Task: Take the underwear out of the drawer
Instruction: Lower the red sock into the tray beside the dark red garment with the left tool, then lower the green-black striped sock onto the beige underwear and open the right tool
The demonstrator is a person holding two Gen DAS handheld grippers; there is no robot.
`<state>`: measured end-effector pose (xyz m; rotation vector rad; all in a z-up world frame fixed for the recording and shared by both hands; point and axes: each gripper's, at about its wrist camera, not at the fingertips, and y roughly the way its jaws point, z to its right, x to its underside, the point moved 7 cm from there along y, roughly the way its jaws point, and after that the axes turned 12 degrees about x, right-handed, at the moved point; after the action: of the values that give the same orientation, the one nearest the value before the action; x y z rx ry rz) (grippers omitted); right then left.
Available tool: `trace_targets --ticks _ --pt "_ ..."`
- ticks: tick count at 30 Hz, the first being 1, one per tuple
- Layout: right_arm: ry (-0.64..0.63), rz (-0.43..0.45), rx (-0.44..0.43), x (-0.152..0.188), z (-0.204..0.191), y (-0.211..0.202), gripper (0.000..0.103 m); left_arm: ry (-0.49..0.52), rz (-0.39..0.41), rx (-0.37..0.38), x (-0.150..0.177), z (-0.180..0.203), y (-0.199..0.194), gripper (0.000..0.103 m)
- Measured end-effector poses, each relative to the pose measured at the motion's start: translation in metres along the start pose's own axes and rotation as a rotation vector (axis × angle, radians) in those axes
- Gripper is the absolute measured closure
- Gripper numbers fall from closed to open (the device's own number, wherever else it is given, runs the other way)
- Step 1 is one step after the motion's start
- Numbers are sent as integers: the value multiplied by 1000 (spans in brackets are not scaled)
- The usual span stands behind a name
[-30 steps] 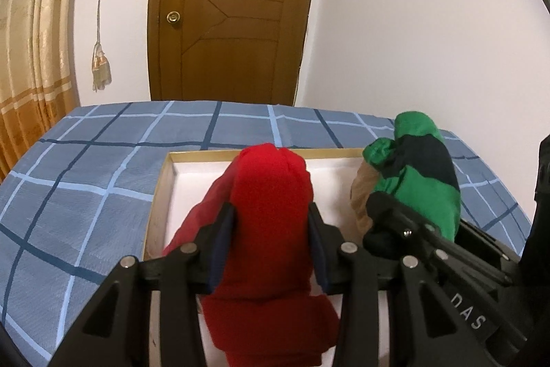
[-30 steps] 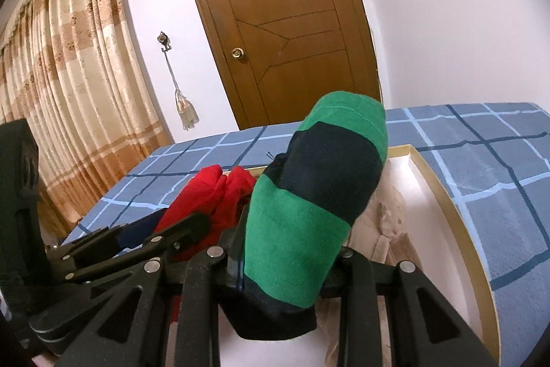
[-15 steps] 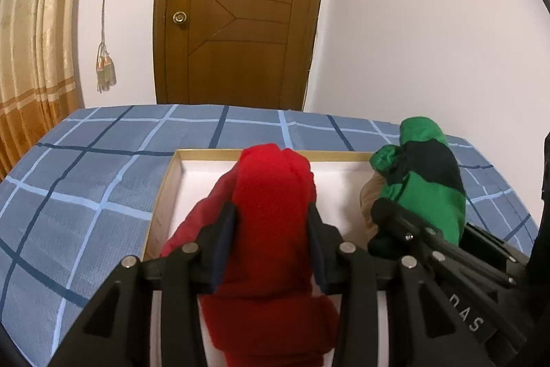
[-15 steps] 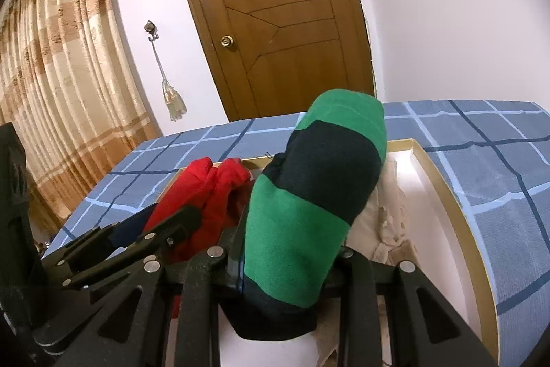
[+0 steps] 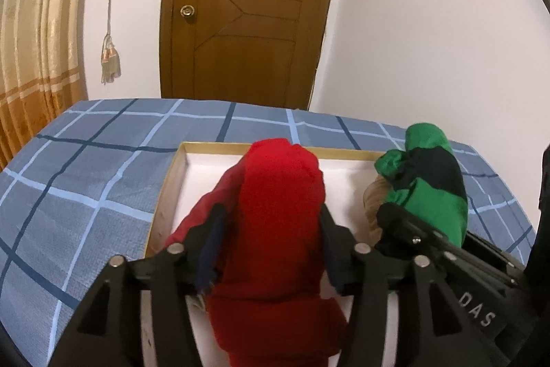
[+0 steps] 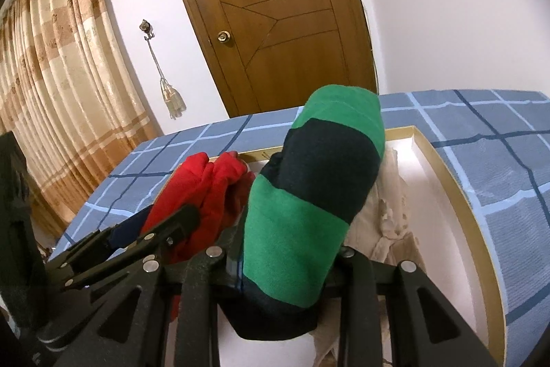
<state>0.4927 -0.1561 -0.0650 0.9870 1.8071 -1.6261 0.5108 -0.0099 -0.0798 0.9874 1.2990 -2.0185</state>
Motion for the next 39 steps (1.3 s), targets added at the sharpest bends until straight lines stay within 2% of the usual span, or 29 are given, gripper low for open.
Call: trace_targets --ticks 4,8,12,15,17,19,22,25,28,32,36,39 --pt "33 19 -39 -1 3 -3 69 -45 20 -1 -1 -7 -3 30" --pt "49 55 -61 -3 1 -11 69 -62 34 15 -2 -8 -5 27" --pt "50 84 -65 -4 1 -17 68 -28 66 10 -6 -4 -12 27" --pt "46 121 -65 -7 1 -25 62 -7 99 21 -11 -2 -19 27" --pt "46 146 -65 -9 1 -31 54 -24 116 35 -13 -6 -23 21" --pt "61 153 -83 -12 2 -32 47 -57 132 17 -15 -15 -27 8" --pt "92 122 -144 -13 2 -28 32 -72 157 -9 -17 -24 -33 8" --pt "99 79 -193 -10 -2 -22 31 -44 170 -27 -19 -21 -35 7" --pt "115 98 -218 -12 0 -28 31 -29 207 -67 -22 -23 -43 7" --pt "216 64 -377 -13 2 -30 31 -85 210 -55 -22 -35 -44 2" --pt "289 -45 -505 -5 -3 -18 31 -114 197 -56 -21 -41 -41 2" --pt "295 -116 -542 3 -10 -10 31 -117 188 -54 -20 -42 -39 2"
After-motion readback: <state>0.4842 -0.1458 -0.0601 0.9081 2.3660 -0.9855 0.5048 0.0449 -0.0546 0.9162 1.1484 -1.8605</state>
